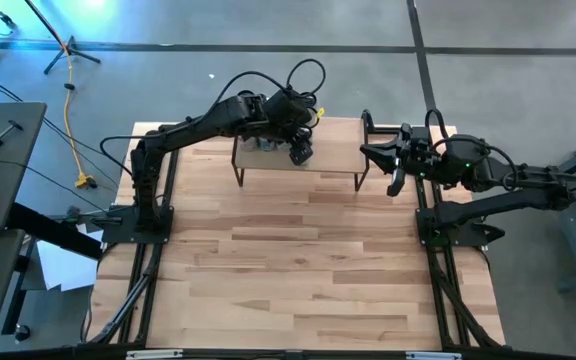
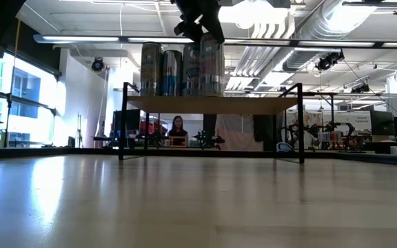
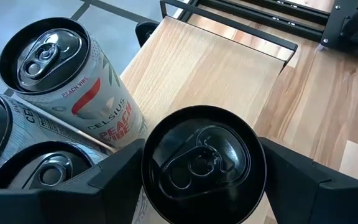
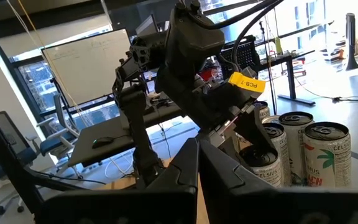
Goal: Place canned beverage on shelf
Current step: Put the black soda can on the shelf
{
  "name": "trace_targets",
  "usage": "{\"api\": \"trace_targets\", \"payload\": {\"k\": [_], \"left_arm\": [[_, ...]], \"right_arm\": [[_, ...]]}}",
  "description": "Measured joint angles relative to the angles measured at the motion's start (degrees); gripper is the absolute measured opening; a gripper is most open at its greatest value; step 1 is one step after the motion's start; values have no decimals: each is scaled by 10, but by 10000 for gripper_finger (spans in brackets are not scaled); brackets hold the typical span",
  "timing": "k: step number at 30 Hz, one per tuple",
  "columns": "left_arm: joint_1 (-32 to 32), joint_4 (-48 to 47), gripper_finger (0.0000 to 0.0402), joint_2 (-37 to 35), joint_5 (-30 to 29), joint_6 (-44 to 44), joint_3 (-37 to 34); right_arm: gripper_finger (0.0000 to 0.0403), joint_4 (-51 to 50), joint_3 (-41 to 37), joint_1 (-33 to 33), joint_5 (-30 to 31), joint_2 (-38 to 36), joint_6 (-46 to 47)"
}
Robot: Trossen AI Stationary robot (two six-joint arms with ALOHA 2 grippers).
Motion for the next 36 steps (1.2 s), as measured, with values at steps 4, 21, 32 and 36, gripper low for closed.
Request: {"api": "trace_targets", "payload": {"k": [4, 21, 32, 36], "left_arm": [[0, 0, 267, 1, 5, 0, 0], [0, 11, 348, -13, 12, 25, 0], [-5, 25, 394, -54, 13, 4, 0], [-10, 25, 393, -80, 13, -15, 0]], "right_arm": [[0, 0, 0, 0, 0, 0, 0], [0, 0, 0, 0, 0, 0, 4], [0, 0, 0, 0, -1, 1, 4], [0, 0, 0, 0, -1, 1, 0]]}}
